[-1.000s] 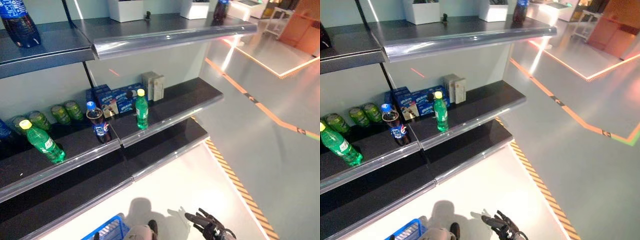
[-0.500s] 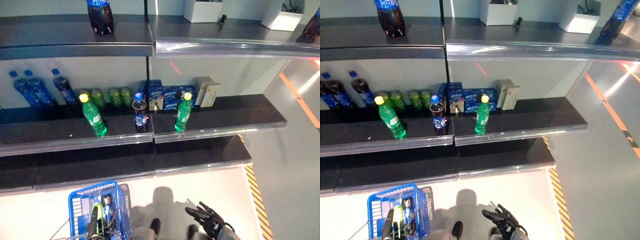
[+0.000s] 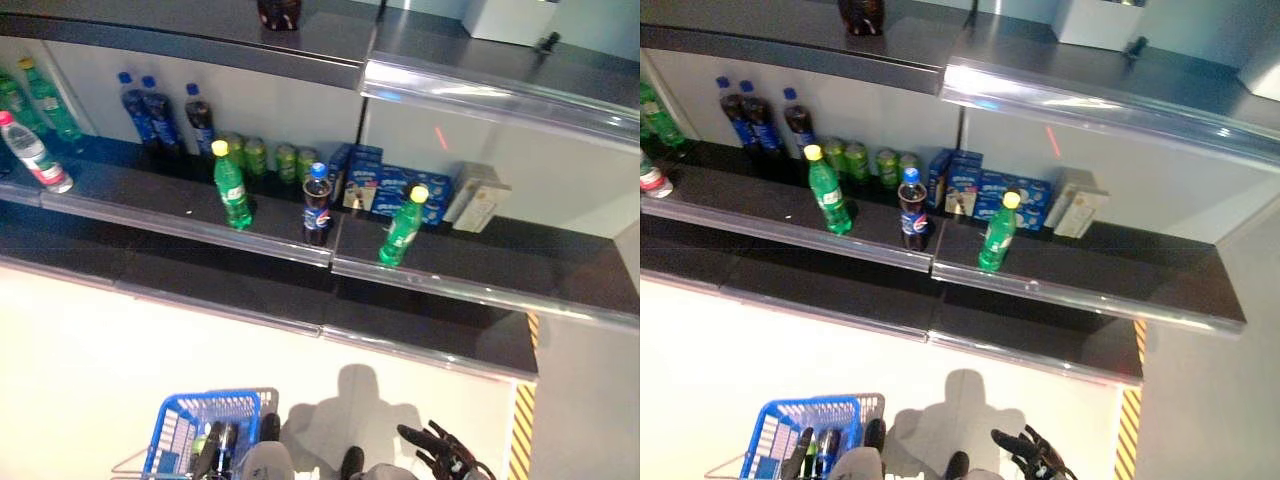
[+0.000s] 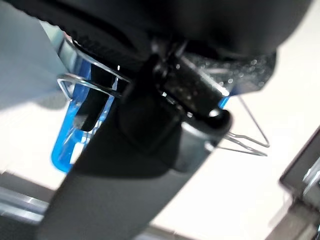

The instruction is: Pick up the drink and place into the basket.

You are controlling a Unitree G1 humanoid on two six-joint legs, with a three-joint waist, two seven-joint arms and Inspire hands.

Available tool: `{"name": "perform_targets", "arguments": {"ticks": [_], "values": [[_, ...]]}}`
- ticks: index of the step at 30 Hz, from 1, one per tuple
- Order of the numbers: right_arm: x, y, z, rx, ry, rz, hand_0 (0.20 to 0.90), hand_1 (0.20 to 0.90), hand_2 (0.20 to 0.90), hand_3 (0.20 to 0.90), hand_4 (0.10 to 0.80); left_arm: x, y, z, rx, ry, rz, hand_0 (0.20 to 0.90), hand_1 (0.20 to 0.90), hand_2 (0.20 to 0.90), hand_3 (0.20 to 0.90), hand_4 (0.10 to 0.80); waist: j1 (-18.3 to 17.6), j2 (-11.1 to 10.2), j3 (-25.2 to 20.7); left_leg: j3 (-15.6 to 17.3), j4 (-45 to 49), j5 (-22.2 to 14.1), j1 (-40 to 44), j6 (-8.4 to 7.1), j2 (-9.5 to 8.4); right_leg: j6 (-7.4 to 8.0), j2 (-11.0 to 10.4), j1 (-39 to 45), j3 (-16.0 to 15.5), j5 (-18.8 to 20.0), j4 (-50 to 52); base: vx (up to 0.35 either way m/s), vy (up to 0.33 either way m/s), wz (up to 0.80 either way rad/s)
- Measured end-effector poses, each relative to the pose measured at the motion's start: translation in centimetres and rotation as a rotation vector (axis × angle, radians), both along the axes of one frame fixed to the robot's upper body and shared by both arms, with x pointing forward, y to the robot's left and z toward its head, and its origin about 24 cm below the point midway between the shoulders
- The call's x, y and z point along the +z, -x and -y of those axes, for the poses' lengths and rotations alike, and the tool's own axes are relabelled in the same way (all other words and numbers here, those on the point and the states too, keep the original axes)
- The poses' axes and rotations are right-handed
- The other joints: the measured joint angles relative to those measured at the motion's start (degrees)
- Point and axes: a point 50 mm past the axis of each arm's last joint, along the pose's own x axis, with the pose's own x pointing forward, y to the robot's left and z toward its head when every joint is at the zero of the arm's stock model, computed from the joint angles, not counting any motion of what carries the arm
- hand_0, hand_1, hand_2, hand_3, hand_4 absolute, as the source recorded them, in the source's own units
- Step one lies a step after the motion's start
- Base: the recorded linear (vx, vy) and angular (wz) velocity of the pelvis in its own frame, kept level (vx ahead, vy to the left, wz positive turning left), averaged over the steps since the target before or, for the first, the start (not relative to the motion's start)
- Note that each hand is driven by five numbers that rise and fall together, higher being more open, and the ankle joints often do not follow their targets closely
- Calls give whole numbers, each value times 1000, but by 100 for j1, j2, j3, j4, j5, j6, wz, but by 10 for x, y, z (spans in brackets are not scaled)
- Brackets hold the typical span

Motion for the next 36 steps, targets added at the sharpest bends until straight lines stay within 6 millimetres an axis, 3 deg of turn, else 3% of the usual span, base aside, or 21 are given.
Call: {"name": "perform_targets", "arguments": {"ticks": [2,3,4,6,8,9,11,13,16,17,19,20,24,26,28,30,32,35,36], "values": [[0,2,3,-12,-2,0,900,900,900,900,800,-2,8,3,16,10,-21,300,300,300,200,100,-55,77,17,2,-8,2,229,0,-10,99,-63,45,-9,-48,81,148,150,29],[1,3,9,-10,8,5,900,900,900,900,800,-5,23,11,28,32,-54,300,300,300,200,100,-112,357,-9,-4,-195,-52,597,-156,45,267,-47,30,-2,-157,314,91,86,15],[1,3,9,-10,8,5,900,900,900,900,800,-5,23,11,28,32,-54,300,300,300,200,100,-112,357,-9,-4,-195,-52,597,-156,45,267,-47,30,-2,-157,314,108,106,22],[-2,5,-3,-10,-35,1,900,900,900,900,800,-5,30,8,28,25,-70,300,300,300,200,100,-81,251,-10,-14,-254,-48,698,29,-242,485,-317,-40,477,-274,478,225,269,20],[-3,0,-14,-5,-57,20,900,900,900,900,800,-5,35,4,29,15,-83,300,300,300,200,100,-93,204,-38,16,-276,-81,769,153,-412,575,-441,-43,558,-259,603,221,270,1],[-3,0,-14,-5,-57,20,900,900,900,900,800,-5,35,4,29,15,-83,300,300,300,200,100,-93,204,-38,16,-276,-81,769,153,-412,575,-441,-43,558,-259,603,111,168,-13],[1,-10,-14,8,-49,59,900,900,900,900,800,-4,33,0,-16,10,-84,300,300,300,200,100,-126,232,-8,148,-254,-172,906,314,-513,683,-628,-569,763,-223,1833,62,95,-34],[8,-26,-16,23,-55,125,900,900,900,900,800,-3,30,-5,-57,-3,-82,300,300,300,200,100,-246,166,42,277,-281,-201,935,364,-473,926,-677,-1299,1084,-180,2871,96,-135,-30],[11,-32,-24,39,-77,151,900,900,900,900,800,1,16,-12,-110,-26,-37,300,300,300,200,100,-411,10,44,692,-280,-120,821,297,-409,778,-654,-1428,1219,-274,2240,87,-270,20],[12,-33,-22,38,-72,151,900,900,900,900,800,2,5,-10,-135,-26,-13,300,300,300,200,100,-461,11,46,961,-288,1,739,292,-342,753,-753,-1471,1232,-309,1937,58,-226,60],[11,-35,-22,41,-70,140,900,900,900,900,800,5,-10,-12,-194,-47,13,300,300,300,200,100,-526,-39,25,1100,-276,96,484,149,-355,822,-901,-1428,1289,-226,1454,91,-446,58],[11,-38,-20,43,-64,126,900,900,900,900,800,6,-14,-12,-223,-55,22,300,300,300,200,100,-547,33,76,1106,-294,152,486,70,-219,743,-802,-1391,1317,127,1244,189,-678,14],[13,-42,-17,98,-33,111,900,900,900,900,800,9,-21,-7,-172,-62,72,300,300,300,200,100,-564,386,196,1046,-154,166,673,-297,391,378,-126,-965,1174,264,732,180,-433,-24],[13,-39,-15,109,-26,105,900,900,900,900,800,10,-31,1,-173,-50,118,300,300,300,200,100,-539,423,186,718,254,184,548,-371,550,256,84,-852,1135,190,744,89,-323,-12],[11,-30,-12,100,-22,86,900,900,900,900,800,17,-55,1,-208,-71,174,300,300,300,200,100,-530,309,149,368,875,480,32,-498,621,115,64,-801,988,189,627,9,-88,39],[10,-23,-3,90,-2,72,900,900,900,900,800,20,-65,4,-296,-89,201,300,300,300,200,100,-528,317,165,244,846,704,-73,-429,694,-46,71,-727,748,209,507,65,70,37],[11,-23,6,88,23,74,900,900,900,900,800,19,-63,6,-351,-99,184,300,300,300,200,100,-595,352,164,293,624,692,-4,-422,682,-104,51,-681,416,249,381,80,106,13],[13,-19,13,90,56,97,900,900,900,900,800,16,-60,7,-386,-92,147,300,300,300,200,100,-710,336,162,412,175,649,183,-366,626,-79,-3,-611,16,239,317,86,66,25],[14,-18,15,95,67,98,900,900,900,900,800,16,-61,8,-413,-97,144,300,300,300,200,100,-725,326,164,446,81,625,189,-347,596,-37,-20,-634,10,218,355,79,44,54]]}}
